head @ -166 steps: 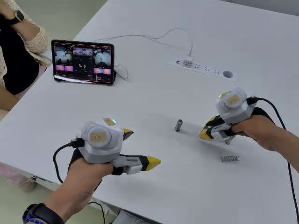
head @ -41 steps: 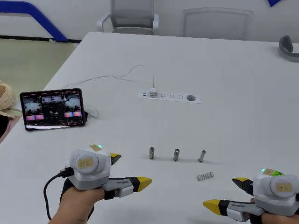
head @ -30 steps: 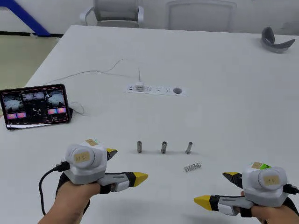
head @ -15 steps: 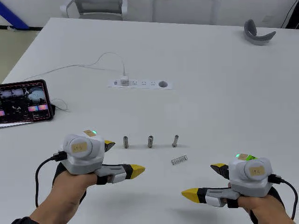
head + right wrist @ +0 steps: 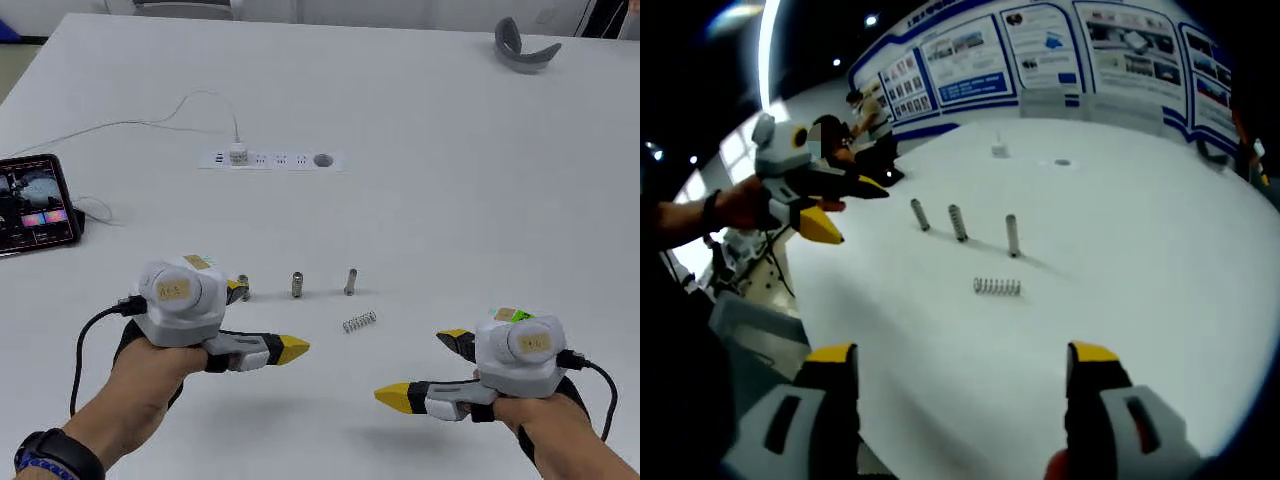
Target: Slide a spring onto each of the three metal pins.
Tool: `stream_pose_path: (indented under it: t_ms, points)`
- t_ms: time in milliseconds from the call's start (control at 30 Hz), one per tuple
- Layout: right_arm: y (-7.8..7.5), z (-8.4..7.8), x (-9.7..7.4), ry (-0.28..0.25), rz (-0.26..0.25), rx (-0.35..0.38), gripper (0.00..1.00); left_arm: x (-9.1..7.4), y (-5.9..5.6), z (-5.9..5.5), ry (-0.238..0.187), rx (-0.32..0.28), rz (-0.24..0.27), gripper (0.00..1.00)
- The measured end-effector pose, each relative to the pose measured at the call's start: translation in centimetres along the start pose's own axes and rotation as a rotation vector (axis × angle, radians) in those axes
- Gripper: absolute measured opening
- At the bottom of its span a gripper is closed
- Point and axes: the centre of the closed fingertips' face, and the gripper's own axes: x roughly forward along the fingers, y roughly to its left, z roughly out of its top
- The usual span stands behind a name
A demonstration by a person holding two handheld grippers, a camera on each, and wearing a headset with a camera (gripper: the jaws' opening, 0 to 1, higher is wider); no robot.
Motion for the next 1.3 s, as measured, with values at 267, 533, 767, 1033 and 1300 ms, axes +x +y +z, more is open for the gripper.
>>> stream_pose_path:
  t_ms: [267,533,767,1033,1300]
  points:
    - [-0.1,-0.2,-0.2,0.002,-0.003,0.006,0.87,2.5,-1.2,0.2,0.023,0.028,-0.043,0.74]
    - [-0.4,-0.2,-0.6,0.003,-0.008,0.015,0.87,4.9,-2.0,0.1,0.056,0.067,-0.085,0.71]
    - [-0.9,-0.5,-0.9,0.010,-0.015,0.023,0.87,6.8,-2.4,-0.1,0.085,0.091,-0.101,0.67]
    - [-1.1,-1.1,-0.9,0.026,-0.015,0.022,0.86,9.0,-2.5,-0.9,0.110,0.104,-0.118,0.62]
    - [-1.0,-1.5,-0.8,0.032,-0.012,0.032,0.85,11.0,-2.0,-1.3,0.118,0.055,-0.094,0.48]
